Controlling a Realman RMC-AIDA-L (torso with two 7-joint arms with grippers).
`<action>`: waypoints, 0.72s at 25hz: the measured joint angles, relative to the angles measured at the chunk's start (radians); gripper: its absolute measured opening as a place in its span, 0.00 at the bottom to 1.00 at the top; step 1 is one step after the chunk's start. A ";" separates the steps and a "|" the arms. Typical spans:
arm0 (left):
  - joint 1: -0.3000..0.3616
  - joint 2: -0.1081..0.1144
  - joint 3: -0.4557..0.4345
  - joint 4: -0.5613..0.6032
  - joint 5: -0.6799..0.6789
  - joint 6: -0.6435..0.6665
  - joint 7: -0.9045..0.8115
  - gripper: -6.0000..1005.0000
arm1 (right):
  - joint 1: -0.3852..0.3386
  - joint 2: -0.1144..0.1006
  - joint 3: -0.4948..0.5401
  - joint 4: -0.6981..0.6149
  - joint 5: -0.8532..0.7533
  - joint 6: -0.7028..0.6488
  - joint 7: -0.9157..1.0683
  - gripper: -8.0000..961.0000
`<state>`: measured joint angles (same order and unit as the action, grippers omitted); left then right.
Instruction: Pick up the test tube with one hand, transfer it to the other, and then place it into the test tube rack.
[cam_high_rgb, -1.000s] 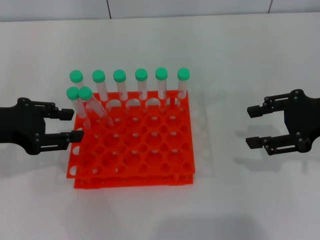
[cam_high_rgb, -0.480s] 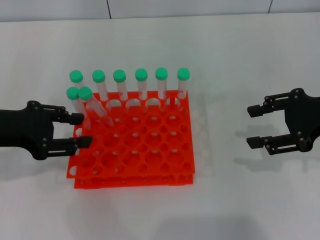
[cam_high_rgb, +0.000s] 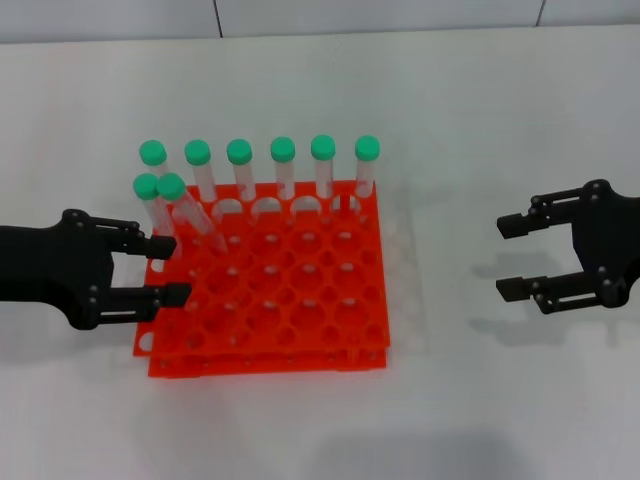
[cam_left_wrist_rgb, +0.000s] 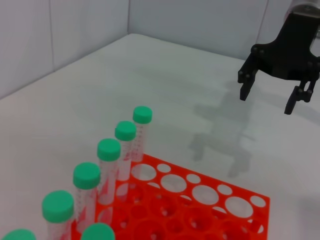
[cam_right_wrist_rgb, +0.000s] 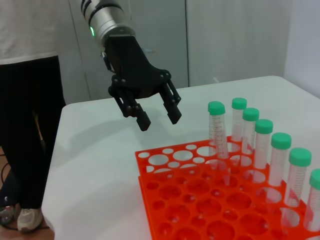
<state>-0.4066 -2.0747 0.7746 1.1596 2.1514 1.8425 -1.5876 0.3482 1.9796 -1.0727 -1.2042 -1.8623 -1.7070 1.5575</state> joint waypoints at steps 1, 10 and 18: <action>-0.001 -0.001 0.000 0.000 0.000 0.002 0.000 0.56 | 0.000 0.000 0.004 0.000 -0.001 -0.004 0.000 0.69; -0.001 -0.001 -0.001 0.000 -0.001 -0.004 -0.005 0.56 | 0.001 0.001 0.023 -0.002 -0.002 -0.021 -0.002 0.69; -0.001 -0.001 -0.006 0.006 -0.001 -0.006 -0.007 0.56 | 0.001 0.001 0.028 -0.002 -0.003 -0.020 -0.005 0.69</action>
<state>-0.4080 -2.0754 0.7687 1.1652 2.1505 1.8368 -1.5942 0.3490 1.9803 -1.0444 -1.2057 -1.8654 -1.7272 1.5521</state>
